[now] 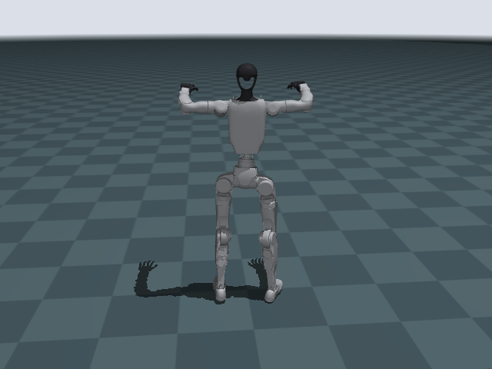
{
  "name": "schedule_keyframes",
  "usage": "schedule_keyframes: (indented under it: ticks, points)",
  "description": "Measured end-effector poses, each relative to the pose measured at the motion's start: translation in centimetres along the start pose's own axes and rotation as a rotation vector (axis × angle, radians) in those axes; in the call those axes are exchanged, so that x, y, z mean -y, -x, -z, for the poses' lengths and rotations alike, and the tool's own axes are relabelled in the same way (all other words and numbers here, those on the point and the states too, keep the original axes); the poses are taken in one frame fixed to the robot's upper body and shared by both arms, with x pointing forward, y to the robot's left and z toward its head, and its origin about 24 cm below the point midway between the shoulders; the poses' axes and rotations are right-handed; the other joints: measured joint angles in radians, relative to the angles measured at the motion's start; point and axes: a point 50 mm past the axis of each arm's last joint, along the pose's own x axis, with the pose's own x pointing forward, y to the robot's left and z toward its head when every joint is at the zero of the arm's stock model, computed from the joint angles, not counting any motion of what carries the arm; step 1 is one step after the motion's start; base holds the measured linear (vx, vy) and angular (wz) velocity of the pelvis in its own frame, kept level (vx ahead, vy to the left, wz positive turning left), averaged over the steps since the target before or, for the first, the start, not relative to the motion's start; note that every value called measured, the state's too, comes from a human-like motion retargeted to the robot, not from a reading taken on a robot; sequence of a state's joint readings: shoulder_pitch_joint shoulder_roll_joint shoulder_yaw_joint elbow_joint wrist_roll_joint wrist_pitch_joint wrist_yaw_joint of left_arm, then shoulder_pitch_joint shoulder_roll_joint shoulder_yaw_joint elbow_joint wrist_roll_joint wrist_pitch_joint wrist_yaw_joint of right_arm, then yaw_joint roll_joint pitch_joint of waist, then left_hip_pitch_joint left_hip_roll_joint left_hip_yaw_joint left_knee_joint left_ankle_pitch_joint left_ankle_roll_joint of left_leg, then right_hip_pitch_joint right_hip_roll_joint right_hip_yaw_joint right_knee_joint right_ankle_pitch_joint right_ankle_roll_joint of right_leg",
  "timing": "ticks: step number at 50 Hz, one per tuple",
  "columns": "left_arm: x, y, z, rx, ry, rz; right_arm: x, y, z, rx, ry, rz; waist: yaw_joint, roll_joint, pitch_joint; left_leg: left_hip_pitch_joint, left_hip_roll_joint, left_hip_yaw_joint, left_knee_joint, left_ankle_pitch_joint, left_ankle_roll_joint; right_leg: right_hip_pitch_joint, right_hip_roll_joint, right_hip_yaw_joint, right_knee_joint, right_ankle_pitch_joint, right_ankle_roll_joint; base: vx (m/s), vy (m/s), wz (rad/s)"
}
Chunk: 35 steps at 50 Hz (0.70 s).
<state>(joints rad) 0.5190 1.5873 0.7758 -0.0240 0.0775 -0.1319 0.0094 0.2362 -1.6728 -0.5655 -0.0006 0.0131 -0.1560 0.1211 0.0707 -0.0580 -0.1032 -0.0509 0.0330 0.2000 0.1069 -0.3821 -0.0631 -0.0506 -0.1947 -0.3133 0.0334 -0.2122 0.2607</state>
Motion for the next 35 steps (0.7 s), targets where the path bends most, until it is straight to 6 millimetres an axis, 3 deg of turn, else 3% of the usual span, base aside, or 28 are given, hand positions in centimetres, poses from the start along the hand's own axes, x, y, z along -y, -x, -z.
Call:
schedule_keyframes:
  ticks: [7,13,18,20,23,26,30,35]
  points:
    - [-0.3,0.2,0.4,-0.014,-0.013,-0.039,0.0,0.2,0.1,0.007,-0.027,0.059,-0.01,-0.003,0.02,-0.006,0.003,-0.004,0.003,-0.002,0.0,-0.011,0.001,0.002,0.017,-0.015,-0.02,0.0,0.0,0.0]
    - [-0.2,0.4,0.8,-0.018,-0.015,-0.113,-0.5,0.9,0.3,0.027,-0.081,0.244,-0.027,-0.013,0.036,-0.024,0.007,-0.015,0.003,-0.006,-0.003,-0.034,0.001,-0.002,0.041,-0.035,-0.029,0.0,0.0,0.0]
    - [1.4,1.0,1.1,-0.03,0.073,-0.199,-3.2,2.0,-0.5,0.055,-0.381,0.451,-0.046,-0.04,0.055,-0.047,0.003,-0.018,0.011,-0.013,-0.011,-0.056,-0.004,-0.001,0.049,-0.045,-0.019,0.02,-0.01,0.01]
    - [3.0,1.4,1.1,-0.062,0.239,-0.237,-4.9,2.3,-1.2,0.057,-0.559,0.507,-0.059,-0.052,0.072,-0.056,0.001,-0.018,0.016,-0.016,-0.01,-0.063,-0.008,0.0,0.051,-0.047,-0.016,0.06,-0.01,0.0]
    - [7.6,1.5,-0.1,-0.139,0.748,-0.266,-7.1,2.4,-2.3,0.031,-0.67,0.507,-0.064,-0.053,0.118,-0.06,-0.001,-0.01,0.018,-0.022,-0.005,-0.074,-0.011,0.007,0.057,-0.05,-0.017,0.05,0.0,-0.13]
    - [12.0,1.3,-4.0,-0.157,1.314,-0.251,-8.0,2.4,-3.4,0.038,-0.641,0.456,-0.048,-0.049,0.177,-0.05,0.001,0.019,0.01,-0.036,0.002,-0.094,-0.01,0.038,0.071,-0.048,-0.024,0.07,0.03,-0.46]
    - [14.8,2.0,-10.5,-0.082,1.96,-0.144,-8.6,2.1,-6.6,0.147,-0.781,0.393,-0.035,-0.043,0.238,-0.02,0.017,0.103,-0.008,-0.075,0.002,-0.151,0.0,0.078,0.137,-0.048,-0.021,0.14,0.05,-0.99]
    - [16.6,3.7,-16.5,-0.055,2.406,-0.029,-9.6,2.8,-10.8,0.289,-1.105,0.291,-0.069,-0.026,0.256,0.018,0.042,0.234,-0.012,-0.103,-0.036,-0.214,0.009,-0.071,0.219,-0.118,-0.008,0.3,0.04,-1.3]
